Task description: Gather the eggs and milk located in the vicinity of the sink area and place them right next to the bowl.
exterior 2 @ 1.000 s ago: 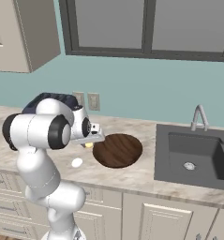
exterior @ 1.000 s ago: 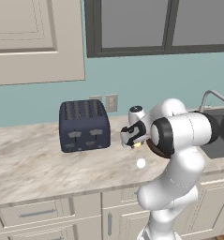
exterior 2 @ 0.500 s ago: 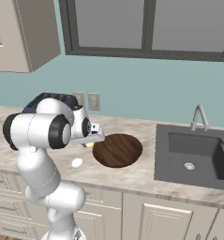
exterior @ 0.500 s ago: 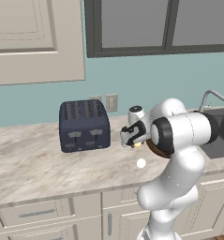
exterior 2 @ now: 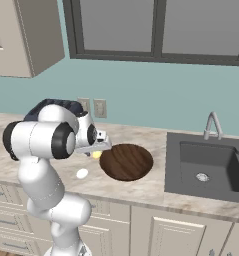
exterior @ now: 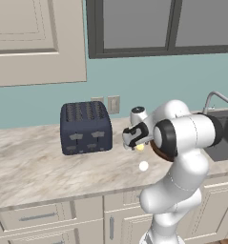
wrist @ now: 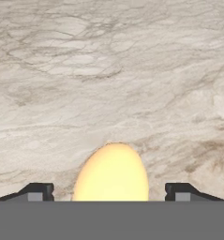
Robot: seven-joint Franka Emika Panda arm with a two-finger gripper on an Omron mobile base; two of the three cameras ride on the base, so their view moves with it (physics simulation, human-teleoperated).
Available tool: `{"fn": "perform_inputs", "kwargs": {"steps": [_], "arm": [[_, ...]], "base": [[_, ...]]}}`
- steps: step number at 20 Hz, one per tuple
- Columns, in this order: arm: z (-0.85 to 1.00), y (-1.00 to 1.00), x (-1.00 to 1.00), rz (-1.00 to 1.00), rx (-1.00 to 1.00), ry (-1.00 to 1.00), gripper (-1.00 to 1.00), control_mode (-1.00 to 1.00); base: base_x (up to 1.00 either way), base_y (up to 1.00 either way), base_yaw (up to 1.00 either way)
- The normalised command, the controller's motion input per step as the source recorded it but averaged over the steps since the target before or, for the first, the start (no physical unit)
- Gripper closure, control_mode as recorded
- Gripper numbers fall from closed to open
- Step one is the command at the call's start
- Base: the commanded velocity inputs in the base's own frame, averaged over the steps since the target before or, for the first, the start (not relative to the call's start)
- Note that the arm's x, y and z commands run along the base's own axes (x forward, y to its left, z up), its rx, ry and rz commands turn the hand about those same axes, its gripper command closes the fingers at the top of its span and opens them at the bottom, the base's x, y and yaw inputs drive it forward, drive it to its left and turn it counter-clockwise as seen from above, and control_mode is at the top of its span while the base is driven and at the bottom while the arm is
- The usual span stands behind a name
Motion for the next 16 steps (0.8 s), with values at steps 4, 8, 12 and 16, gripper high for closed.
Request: {"fn": "perform_inputs", "kwargs": {"steps": [4,8,12,16], "arm": [[0.2,0.0,-0.18,0.0,0.0,-0.04,-1.0,-1.0],[0.2,0.0,-0.34,0.0,0.0,0.0,-1.0,-1.0],[0.05,0.13,-0.27,0.0,0.0,0.0,-1.0,-1.0],[0.0,0.19,-0.16,0.0,0.0,0.03,-1.0,-1.0]], "base": [[0.0,0.0,0.0],[0.0,0.0,0.0],[0.0,0.0,0.0],[0.0,0.0,0.0]]}}
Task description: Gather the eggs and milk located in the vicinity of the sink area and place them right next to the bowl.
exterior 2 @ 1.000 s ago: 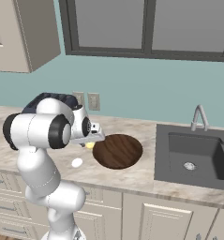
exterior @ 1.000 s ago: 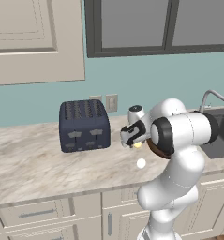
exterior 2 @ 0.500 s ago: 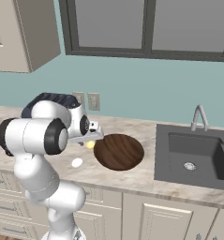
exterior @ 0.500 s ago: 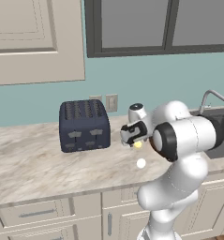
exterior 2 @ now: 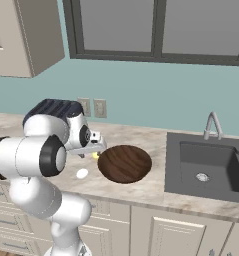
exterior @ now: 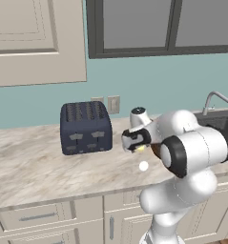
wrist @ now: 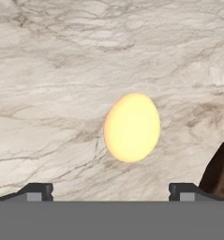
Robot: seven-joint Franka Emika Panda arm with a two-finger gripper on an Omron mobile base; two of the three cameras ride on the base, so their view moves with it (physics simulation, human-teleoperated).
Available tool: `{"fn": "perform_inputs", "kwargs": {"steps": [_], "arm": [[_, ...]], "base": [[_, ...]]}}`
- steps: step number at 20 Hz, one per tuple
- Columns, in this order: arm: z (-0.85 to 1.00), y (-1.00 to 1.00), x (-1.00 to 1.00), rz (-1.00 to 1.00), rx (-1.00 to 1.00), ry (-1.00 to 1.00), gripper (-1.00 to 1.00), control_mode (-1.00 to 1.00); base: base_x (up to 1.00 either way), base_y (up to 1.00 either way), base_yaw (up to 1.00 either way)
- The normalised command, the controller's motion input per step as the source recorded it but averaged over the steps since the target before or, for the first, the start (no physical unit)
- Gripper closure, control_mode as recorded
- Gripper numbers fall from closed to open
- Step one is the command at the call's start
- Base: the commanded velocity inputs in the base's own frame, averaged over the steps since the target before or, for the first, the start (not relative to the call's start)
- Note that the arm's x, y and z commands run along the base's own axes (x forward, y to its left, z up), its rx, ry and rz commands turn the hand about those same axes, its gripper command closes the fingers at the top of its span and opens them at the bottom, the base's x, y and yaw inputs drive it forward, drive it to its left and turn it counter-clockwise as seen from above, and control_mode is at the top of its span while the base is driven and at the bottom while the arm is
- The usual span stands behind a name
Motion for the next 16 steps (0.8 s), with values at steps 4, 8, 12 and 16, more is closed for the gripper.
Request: {"fn": "perform_inputs", "kwargs": {"steps": [4,8,12,16], "arm": [[0.03,0.15,-0.05,0.0,0.0,0.0,-1.0,-1.0],[0.15,0.0,-0.05,0.0,0.0,0.0,-1.0,-1.0],[0.3,0.0,-0.49,0.0,0.01,0.0,-1.0,-1.0],[0.04,0.0,-0.65,0.0,0.02,0.01,-1.0,-1.0]], "base": [[0.0,0.0,0.0],[0.0,0.0,0.0],[0.0,0.0,0.0],[0.0,0.0,0.0]]}}
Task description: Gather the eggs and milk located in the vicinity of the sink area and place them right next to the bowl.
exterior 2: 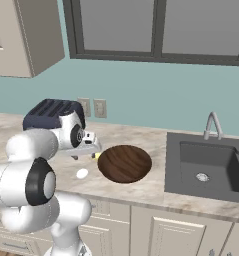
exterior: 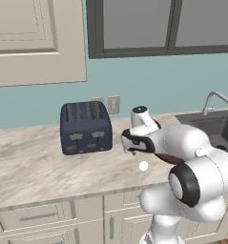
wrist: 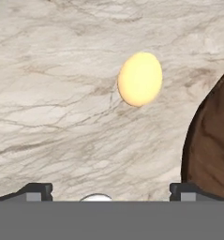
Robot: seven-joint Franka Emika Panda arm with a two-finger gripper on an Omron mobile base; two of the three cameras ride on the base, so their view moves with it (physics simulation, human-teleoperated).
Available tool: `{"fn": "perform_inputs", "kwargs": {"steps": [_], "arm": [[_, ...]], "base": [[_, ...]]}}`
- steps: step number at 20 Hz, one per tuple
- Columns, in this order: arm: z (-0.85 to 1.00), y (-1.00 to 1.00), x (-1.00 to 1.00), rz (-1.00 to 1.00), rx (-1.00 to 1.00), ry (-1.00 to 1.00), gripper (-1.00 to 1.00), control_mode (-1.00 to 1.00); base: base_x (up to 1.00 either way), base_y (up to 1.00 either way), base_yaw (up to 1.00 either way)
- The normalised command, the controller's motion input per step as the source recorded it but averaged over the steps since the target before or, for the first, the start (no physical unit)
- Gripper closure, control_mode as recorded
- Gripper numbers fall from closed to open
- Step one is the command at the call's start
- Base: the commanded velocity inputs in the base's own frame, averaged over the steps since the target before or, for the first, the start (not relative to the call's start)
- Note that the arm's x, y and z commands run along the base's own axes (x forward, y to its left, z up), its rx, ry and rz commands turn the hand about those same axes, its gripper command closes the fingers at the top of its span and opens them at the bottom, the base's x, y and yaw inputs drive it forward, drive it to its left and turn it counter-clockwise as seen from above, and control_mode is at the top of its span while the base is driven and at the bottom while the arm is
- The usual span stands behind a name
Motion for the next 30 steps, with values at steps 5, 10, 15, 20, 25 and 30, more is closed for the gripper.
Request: {"fn": "perform_inputs", "kwargs": {"steps": [5,10,15,20,25,30], "arm": [[0.0,0.0,-0.4,0.0,0.13,0.01,-1.0,-1.0],[0.0,0.0,-0.23,0.0,0.13,0.0,-1.0,-1.0],[-0.05,0.0,-0.06,-0.05,0.01,0.02,-1.0,-1.0],[-0.05,0.0,-0.05,-0.12,0.0,0.08,-1.0,-1.0],[-0.11,0.0,0.0,-0.09,0.0,0.07,-1.0,-1.0],[-0.21,0.03,0.0,-0.04,0.0,0.03,-1.0,-1.0]], "base": [[0.0,0.0,0.0],[0.0,0.0,0.0],[0.0,0.0,0.0],[0.0,0.0,0.0],[0.0,0.0,0.0],[0.0,0.0,0.0]]}}
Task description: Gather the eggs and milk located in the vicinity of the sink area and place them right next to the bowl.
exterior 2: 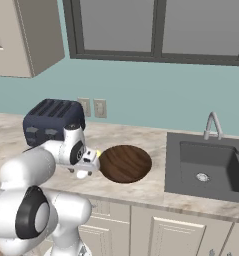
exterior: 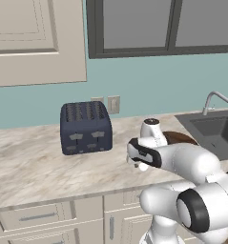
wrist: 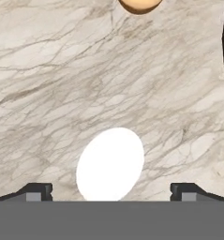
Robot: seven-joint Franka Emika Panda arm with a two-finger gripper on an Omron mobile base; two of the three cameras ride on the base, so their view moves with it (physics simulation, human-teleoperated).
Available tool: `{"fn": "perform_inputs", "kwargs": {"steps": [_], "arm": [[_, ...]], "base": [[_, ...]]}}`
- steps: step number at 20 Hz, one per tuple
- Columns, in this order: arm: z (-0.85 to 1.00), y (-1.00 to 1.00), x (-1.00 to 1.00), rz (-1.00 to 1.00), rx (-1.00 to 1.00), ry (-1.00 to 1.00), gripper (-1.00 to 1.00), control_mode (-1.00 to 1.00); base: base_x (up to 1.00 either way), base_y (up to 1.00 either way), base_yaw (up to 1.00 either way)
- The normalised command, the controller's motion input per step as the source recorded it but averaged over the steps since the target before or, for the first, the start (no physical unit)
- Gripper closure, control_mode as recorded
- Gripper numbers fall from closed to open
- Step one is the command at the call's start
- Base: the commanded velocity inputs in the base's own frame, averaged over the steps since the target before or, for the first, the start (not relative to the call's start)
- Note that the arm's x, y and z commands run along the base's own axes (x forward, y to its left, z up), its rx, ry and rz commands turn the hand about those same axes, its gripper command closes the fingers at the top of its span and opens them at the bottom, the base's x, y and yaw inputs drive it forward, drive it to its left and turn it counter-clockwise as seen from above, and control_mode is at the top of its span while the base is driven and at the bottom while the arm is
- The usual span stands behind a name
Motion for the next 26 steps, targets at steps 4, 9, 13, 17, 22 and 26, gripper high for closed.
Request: {"fn": "perform_inputs", "kwargs": {"steps": [4,9,13,17,22,26], "arm": [[-0.24,0.05,0.0,-0.03,0.0,0.01,-1.0,-1.0],[-0.24,0.02,0.0,-0.01,0.0,0.0,-1.0,-1.0],[-0.2,0.02,0.0,0.0,0.0,0.0,1.0,-1.0],[-0.03,0.0,0.0,0.0,0.0,0.0,1.0,-1.0],[0.0,0.0,0.0,0.0,0.0,-0.01,1.0,-1.0],[0.2,0.0,0.0,0.0,0.0,-0.05,1.0,-1.0]], "base": [[0.0,0.0,0.0],[0.0,0.0,0.0],[0.0,0.0,0.0],[0.0,0.0,0.0],[0.0,0.0,0.0],[0.0,0.0,0.0]]}}
